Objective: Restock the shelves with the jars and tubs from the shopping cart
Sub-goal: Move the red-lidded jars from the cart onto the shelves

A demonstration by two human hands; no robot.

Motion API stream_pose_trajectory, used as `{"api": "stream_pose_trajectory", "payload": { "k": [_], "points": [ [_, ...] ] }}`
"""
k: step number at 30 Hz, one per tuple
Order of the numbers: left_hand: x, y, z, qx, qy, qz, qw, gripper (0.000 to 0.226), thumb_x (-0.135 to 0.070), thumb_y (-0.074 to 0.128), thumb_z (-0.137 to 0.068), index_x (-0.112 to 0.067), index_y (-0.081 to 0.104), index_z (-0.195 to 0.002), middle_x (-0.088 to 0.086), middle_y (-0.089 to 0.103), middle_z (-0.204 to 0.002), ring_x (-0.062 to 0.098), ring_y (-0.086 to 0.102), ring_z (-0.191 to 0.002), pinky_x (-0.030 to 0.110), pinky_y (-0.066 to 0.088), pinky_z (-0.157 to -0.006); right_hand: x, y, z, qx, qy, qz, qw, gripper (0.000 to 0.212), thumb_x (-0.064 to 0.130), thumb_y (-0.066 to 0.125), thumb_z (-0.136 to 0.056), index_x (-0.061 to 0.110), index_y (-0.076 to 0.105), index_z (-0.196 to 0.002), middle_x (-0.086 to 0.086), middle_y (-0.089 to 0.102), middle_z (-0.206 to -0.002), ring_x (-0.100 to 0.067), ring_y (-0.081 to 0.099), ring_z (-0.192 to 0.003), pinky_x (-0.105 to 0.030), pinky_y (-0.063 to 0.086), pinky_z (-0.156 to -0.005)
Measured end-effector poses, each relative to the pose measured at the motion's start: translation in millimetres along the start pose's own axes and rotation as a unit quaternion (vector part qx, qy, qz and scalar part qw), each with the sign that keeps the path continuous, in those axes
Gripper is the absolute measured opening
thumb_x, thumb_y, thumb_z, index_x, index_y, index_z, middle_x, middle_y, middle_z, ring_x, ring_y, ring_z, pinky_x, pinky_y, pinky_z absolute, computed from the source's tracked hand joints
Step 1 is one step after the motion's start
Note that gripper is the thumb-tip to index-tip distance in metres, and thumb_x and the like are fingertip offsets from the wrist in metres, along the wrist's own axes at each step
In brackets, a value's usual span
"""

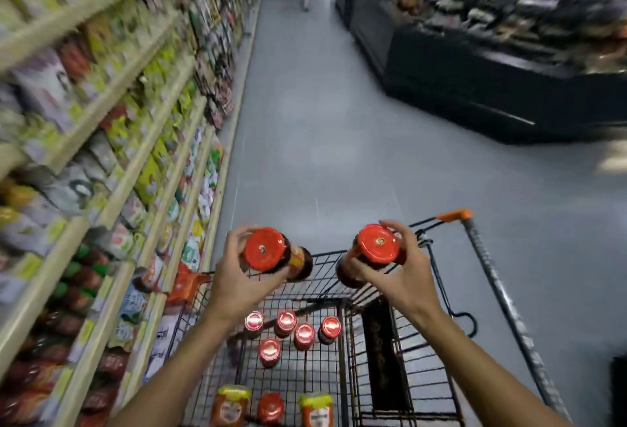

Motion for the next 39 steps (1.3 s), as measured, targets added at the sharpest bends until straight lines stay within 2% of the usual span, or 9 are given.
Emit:
{"api": "stream_pose_trajectory", "payload": {
  "k": [3,8,13,16,22,26,30,35,39],
  "points": [
    [-35.4,-19.1,-6.6,-0.027,0.033,0.030,0.999,0.089,-0.045,0.095,-0.050,-0.034,0.049,-0.126,-0.002,0.062,-0.126,0.016,0.065,-0.114,0.044,0.054,-0.100,35.9,-12.4,-10.3,-0.015,-0.034,0.001,0.999,0.079,0.051,0.093,-0.059,0.043,0.052,-0.127,0.022,0.065,-0.111,0.001,0.066,-0.099,-0.028,0.059,-0.086],
    [-80.2,-46.5,-2.8,-0.084,0.074,0.066,0.991,0.078,-0.016,0.097,-0.058,-0.033,0.058,-0.124,-0.003,0.068,-0.122,0.017,0.068,-0.113,0.034,0.055,-0.098,80.9,-16.6,-22.9,-0.015,-0.094,-0.016,0.995,0.073,0.037,0.094,-0.067,0.039,0.055,-0.129,0.028,0.064,-0.111,0.008,0.064,-0.102,-0.021,0.057,-0.089],
    [-106.7,-73.8,18.7,-0.134,0.079,0.043,0.987,0.074,-0.006,0.093,-0.063,-0.024,0.062,-0.128,-0.002,0.071,-0.121,0.015,0.069,-0.110,0.034,0.056,-0.096,106.9,-8.8,-26.1,0.022,-0.122,-0.047,0.991,0.075,0.042,0.092,-0.066,0.039,0.055,-0.132,0.024,0.062,-0.118,0.007,0.063,-0.107,-0.020,0.057,-0.091],
    [-121.2,-90.3,44.1,-0.177,0.072,0.013,0.981,0.074,-0.008,0.093,-0.063,-0.023,0.062,-0.129,-0.003,0.070,-0.121,0.008,0.069,-0.109,0.024,0.056,-0.093,121.0,0.8,-25.6,0.054,-0.138,-0.078,0.986,0.077,0.039,0.093,-0.066,0.035,0.058,-0.134,0.021,0.065,-0.119,0.003,0.065,-0.108,-0.025,0.057,-0.093],
    [-134.9,-132.1,138.1,-0.302,0.023,-0.054,0.952,0.071,-0.009,0.092,-0.065,-0.041,0.059,-0.119,-0.027,0.069,-0.111,-0.011,0.064,-0.104,0.010,0.050,-0.089,148.7,42.3,1.9,0.146,-0.176,-0.148,0.962,0.079,0.039,0.094,-0.063,0.032,0.059,-0.134,0.028,0.063,-0.119,0.006,0.063,-0.111,-0.027,0.057,-0.097],
    [-143.5,-165.8,233.0,-0.395,-0.014,-0.094,0.914,0.073,-0.017,0.092,-0.065,-0.033,0.060,-0.128,-0.026,0.067,-0.117,-0.010,0.063,-0.107,0.010,0.050,-0.091,180.6,87.0,40.9,0.245,-0.211,-0.183,0.928,0.081,0.045,0.092,-0.062,0.036,0.058,-0.136,0.027,0.062,-0.124,0.009,0.062,-0.112,-0.023,0.055,-0.098],
    [-160.1,-189.8,338.1,-0.478,-0.049,-0.121,0.868,0.073,-0.022,0.092,-0.063,-0.041,0.058,-0.126,-0.035,0.065,-0.115,-0.013,0.061,-0.108,0.004,0.047,-0.086,218.2,129.3,106.6,0.345,-0.235,-0.219,0.882,0.076,0.049,0.089,-0.063,0.054,0.053,-0.129,0.042,0.059,-0.116,0.014,0.061,-0.109,-0.014,0.052,-0.095],
    [-182.4,-200.1,471.7,-0.563,-0.080,-0.142,0.810,0.080,-0.017,0.093,-0.063,-0.042,0.057,-0.130,-0.019,0.064,-0.127,-0.007,0.064,-0.110,0.008,0.049,-0.088,271.3,166.3,202.8,0.459,-0.254,-0.252,0.813,0.076,0.058,0.087,-0.061,0.054,0.056,-0.130,0.042,0.059,-0.117,0.007,0.063,-0.112,-0.033,0.056,-0.100],
    [-208.0,-188.6,571.7,-0.619,-0.099,-0.170,0.760,0.080,-0.025,0.091,-0.065,-0.047,0.053,-0.132,-0.027,0.058,-0.128,-0.014,0.059,-0.111,0.010,0.050,-0.092,312.4,171.7,290.9,0.521,-0.272,-0.276,0.761,0.080,0.063,0.086,-0.057,0.051,0.057,-0.131,0.025,0.065,-0.122,-0.003,0.066,-0.113,-0.040,0.056,-0.099]
  ]
}}
Point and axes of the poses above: each hand's wrist, its own z-axis away from the middle knuckle, its own y-axis out of the palm, x = y × z, the point moved 10 cm from there along -z, towards the middle knuckle
